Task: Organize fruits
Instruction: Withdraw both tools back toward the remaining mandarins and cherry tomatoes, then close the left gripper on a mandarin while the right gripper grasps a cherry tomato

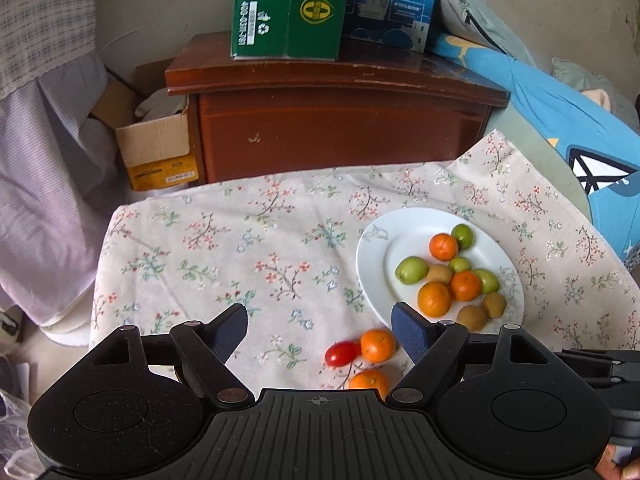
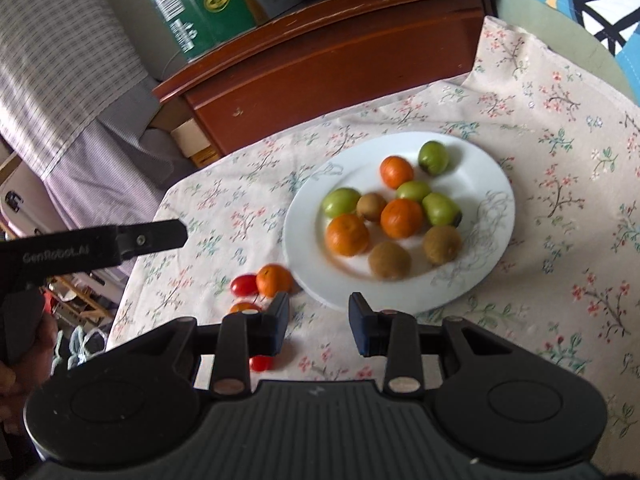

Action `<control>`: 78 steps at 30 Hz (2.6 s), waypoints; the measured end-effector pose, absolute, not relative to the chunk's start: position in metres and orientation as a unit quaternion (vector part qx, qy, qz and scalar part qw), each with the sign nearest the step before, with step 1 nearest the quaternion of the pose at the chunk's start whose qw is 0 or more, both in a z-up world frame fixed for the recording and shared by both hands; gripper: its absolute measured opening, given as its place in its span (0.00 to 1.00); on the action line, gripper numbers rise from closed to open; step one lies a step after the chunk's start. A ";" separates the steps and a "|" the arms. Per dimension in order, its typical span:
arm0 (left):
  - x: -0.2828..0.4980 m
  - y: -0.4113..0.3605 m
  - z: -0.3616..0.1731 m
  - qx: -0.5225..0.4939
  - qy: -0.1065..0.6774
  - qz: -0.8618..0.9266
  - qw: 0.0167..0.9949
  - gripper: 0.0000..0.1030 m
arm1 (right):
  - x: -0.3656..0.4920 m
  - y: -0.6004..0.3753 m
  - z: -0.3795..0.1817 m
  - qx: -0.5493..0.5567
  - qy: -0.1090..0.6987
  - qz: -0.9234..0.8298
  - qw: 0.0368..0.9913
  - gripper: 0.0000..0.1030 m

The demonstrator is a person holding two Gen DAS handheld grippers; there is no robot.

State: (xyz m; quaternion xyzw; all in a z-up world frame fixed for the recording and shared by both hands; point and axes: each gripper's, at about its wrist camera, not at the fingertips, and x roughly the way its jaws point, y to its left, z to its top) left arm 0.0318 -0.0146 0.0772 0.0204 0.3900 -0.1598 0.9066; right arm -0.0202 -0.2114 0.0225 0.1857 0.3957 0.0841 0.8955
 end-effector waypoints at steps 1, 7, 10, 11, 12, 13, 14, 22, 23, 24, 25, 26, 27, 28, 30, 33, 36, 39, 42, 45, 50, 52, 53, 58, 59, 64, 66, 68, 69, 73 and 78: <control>0.031 -0.014 0.075 0.021 0.395 -0.156 0.905 0.78 | -0.022 -0.208 0.021 0.184 0.398 0.089 0.894 0.33; 0.022 -0.007 0.064 0.029 0.409 -0.144 0.901 0.78 | -0.029 -0.188 0.013 0.162 0.412 0.117 0.889 0.33; 0.021 -0.003 0.058 0.029 0.419 -0.137 0.897 0.78 | -0.030 -0.179 0.009 0.152 0.414 0.126 0.888 0.33; 0.021 -0.001 0.056 0.029 0.423 -0.134 0.896 0.78 | -0.030 -0.176 0.007 0.152 0.415 0.130 0.887 0.33; 0.021 0.000 0.054 0.030 0.425 -0.131 0.895 0.78 | -0.030 -0.174 0.006 0.150 0.416 0.133 0.887 0.33; 0.021 0.003 0.053 0.030 0.427 -0.127 0.895 0.78 | -0.029 -0.171 0.005 0.147 0.417 0.137 0.887 0.33; 0.022 0.005 0.051 0.030 0.428 -0.123 0.895 0.78 | -0.029 -0.168 0.004 0.141 0.418 0.140 0.887 0.33; 0.026 0.014 0.045 0.012 0.439 -0.111 0.891 0.78 | -0.024 -0.154 -0.006 0.119 0.422 0.149 0.886 0.33; 0.026 0.014 0.045 0.012 0.440 -0.111 0.891 0.78 | -0.023 -0.152 -0.006 0.114 0.422 0.149 0.887 0.33; 0.025 0.013 0.044 0.012 0.440 -0.112 0.891 0.78 | -0.023 -0.151 -0.007 0.109 0.421 0.149 0.888 0.33; 0.025 0.013 0.044 0.012 0.440 -0.113 0.891 0.78 | -0.023 -0.149 -0.007 0.104 0.420 0.149 0.889 0.33; 0.025 0.013 0.044 0.012 0.439 -0.114 0.891 0.78 | -0.022 -0.148 -0.008 0.100 0.419 0.149 0.890 0.33; 0.025 0.012 0.044 0.012 0.440 -0.116 0.891 0.78 | -0.022 -0.147 -0.009 0.097 0.418 0.149 0.891 0.32; 0.025 0.011 0.043 0.012 0.440 -0.116 0.890 0.78 | -0.021 -0.147 -0.010 0.093 0.418 0.148 0.891 0.30; 0.026 0.009 0.042 0.013 0.442 -0.118 0.889 0.78 | -0.021 -0.145 -0.011 0.085 0.415 0.146 0.894 0.28; 0.026 0.007 0.040 0.012 0.443 -0.122 0.888 0.78 | -0.021 -0.144 -0.011 0.076 0.411 0.144 0.897 0.20; 0.025 0.004 0.039 0.013 0.444 -0.127 0.887 0.78 | -0.021 -0.146 -0.011 0.081 0.414 0.143 0.895 0.18; 0.024 -0.002 0.037 0.017 0.442 -0.137 0.886 0.78 | -0.023 -0.151 -0.008 0.084 0.419 0.137 0.894 0.18; 0.022 -0.009 0.035 0.023 0.442 -0.149 0.884 0.78 | -0.026 -0.159 -0.005 0.092 0.422 0.121 0.894 0.18; 0.021 -0.018 0.032 0.025 0.442 -0.166 0.881 0.78 | -0.028 -0.169 -0.003 0.101 0.422 0.107 0.895 0.18; 0.019 -0.030 0.025 0.035 0.440 -0.183 0.879 0.76 | -0.031 -0.183 -0.001 0.112 0.422 0.083 0.896 0.18; 0.020 -0.035 0.021 0.040 0.440 -0.185 0.878 0.75 | -0.032 -0.189 -0.001 0.118 0.423 0.075 0.895 0.18; 0.020 -0.037 0.020 0.042 0.439 -0.185 0.878 0.75 | -0.032 -0.191 -0.001 0.120 0.423 0.072 0.895 0.18; 0.021 -0.046 0.013 0.052 0.438 -0.192 0.876 0.68 | -0.034 -0.197 -0.002 0.126 0.426 0.064 0.894 0.18; 0.021 -0.047 0.012 0.054 0.439 -0.193 0.876 0.67 | -0.034 -0.197 -0.002 0.126 0.426 0.064 0.894 0.18; 0.021 -0.052 0.006 0.065 0.441 -0.196 0.873 0.56 | -0.033 -0.197 -0.003 0.129 0.426 0.062 0.893 0.18; 0.022 -0.053 0.005 0.067 0.441 -0.198 0.873 0.49 | -0.033 -0.197 -0.003 0.129 0.427 0.062 0.893 0.18; 0.022 -0.054 0.004 0.068 0.438 -0.200 0.874 0.45 | -0.033 -0.197 -0.003 0.130 0.427 0.062 0.893 0.18; 0.022 -0.054 0.004 0.068 0.437 -0.201 0.874 0.43 | -0.032 -0.197 -0.004 0.131 0.428 0.062 0.892 0.18; 0.023 -0.055 0.004 0.066 0.435 -0.204 0.874 0.40 | -0.032 -0.198 -0.005 0.133 0.429 0.061 0.891 0.18; 0.023 -0.055 0.005 0.062 0.431 -0.207 0.876 0.29 | -0.031 -0.200 -0.005 0.140 0.430 0.060 0.890 0.18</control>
